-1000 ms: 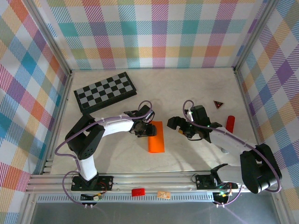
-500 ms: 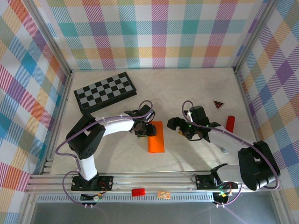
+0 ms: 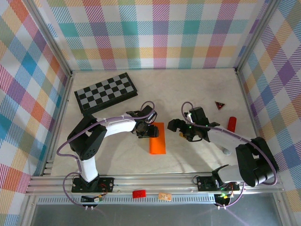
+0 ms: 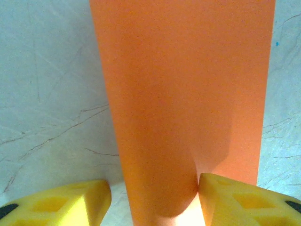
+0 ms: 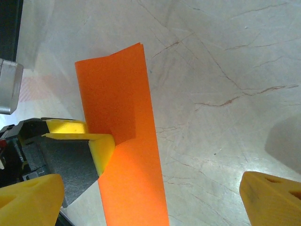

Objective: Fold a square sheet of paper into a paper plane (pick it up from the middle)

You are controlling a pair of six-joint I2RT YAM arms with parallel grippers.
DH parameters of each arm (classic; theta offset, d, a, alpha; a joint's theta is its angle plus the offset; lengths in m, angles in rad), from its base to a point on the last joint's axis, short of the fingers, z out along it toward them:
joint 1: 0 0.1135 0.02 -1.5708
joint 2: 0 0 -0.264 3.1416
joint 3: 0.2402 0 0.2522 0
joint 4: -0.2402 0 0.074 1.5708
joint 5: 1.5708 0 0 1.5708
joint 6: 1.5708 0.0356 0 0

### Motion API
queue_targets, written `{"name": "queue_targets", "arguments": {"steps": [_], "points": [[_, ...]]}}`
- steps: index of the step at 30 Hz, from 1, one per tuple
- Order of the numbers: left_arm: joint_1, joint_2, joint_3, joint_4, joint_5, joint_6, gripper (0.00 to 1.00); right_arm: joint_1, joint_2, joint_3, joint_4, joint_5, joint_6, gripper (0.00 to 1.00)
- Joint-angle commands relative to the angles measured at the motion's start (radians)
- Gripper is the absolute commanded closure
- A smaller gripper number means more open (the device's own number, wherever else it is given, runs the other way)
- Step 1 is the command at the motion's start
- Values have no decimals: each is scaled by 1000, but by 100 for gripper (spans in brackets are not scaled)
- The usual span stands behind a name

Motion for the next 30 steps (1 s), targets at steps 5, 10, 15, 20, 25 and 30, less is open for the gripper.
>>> {"name": "queue_targets", "arguments": {"steps": [5,10,15,20,25,30], "points": [[5,127,-65,14,-98,-1,47,-3,-18,4,30,-6,-3,4],[6,133,-62,18,-88,-2,49,-3,-27,-10,32,0,0,4],[7,143,-55,22,-76,-2,48,-3,-28,-12,37,-3,2,4],[6,147,-52,17,-84,-4,48,-3,-25,-14,40,-5,3,4],[5,153,-51,19,-79,-11,47,-3,-22,-18,47,-9,9,4],[6,163,-49,16,-79,0,47,-3,-22,-20,51,-9,10,4]]}}
